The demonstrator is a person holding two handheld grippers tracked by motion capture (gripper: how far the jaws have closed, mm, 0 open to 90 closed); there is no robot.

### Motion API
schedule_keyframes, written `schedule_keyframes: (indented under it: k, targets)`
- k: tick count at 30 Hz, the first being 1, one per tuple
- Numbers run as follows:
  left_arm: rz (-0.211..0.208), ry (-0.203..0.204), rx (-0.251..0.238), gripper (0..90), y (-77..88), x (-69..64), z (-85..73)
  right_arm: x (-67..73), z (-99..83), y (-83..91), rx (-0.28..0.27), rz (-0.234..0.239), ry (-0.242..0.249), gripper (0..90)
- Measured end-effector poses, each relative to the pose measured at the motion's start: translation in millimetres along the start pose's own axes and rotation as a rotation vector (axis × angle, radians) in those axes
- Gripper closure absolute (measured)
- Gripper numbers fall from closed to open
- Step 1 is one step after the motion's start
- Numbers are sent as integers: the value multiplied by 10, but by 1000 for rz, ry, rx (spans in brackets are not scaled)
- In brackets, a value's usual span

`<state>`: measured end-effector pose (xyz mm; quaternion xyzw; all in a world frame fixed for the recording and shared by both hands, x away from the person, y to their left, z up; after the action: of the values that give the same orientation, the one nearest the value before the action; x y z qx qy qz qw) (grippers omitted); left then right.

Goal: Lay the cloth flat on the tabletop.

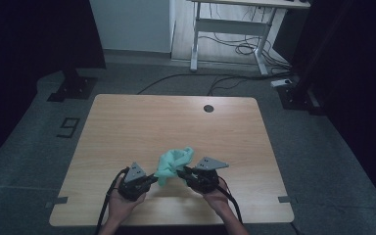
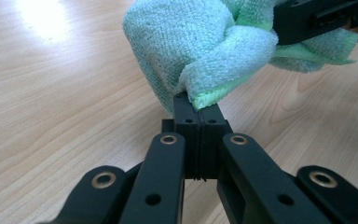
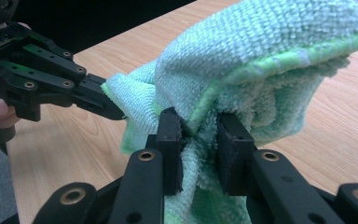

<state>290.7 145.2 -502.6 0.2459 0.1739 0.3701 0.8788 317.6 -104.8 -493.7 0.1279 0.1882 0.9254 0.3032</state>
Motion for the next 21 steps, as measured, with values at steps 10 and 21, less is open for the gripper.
schedule_keyframes:
  k: [10, 21]
  targets:
    - [3, -8, -28, 894, 84, 1, 43, -55, 2, 52, -11, 4, -3, 716]
    - [6, -31, -29, 895, 100, -11, 56, -126, -21, 87, -25, -18, 6, 828]
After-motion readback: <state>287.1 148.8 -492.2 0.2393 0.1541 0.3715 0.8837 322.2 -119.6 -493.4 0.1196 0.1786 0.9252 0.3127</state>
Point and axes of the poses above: each handheld gripper's, and its own axes: y roughly backward along the jaws, z roughly out of its top, x roughly to its left, the point moved 1 cm from there along -y, roughly forward along the jaws, and after that the axes turned 2 degrees about y, right-handed, at the moved point
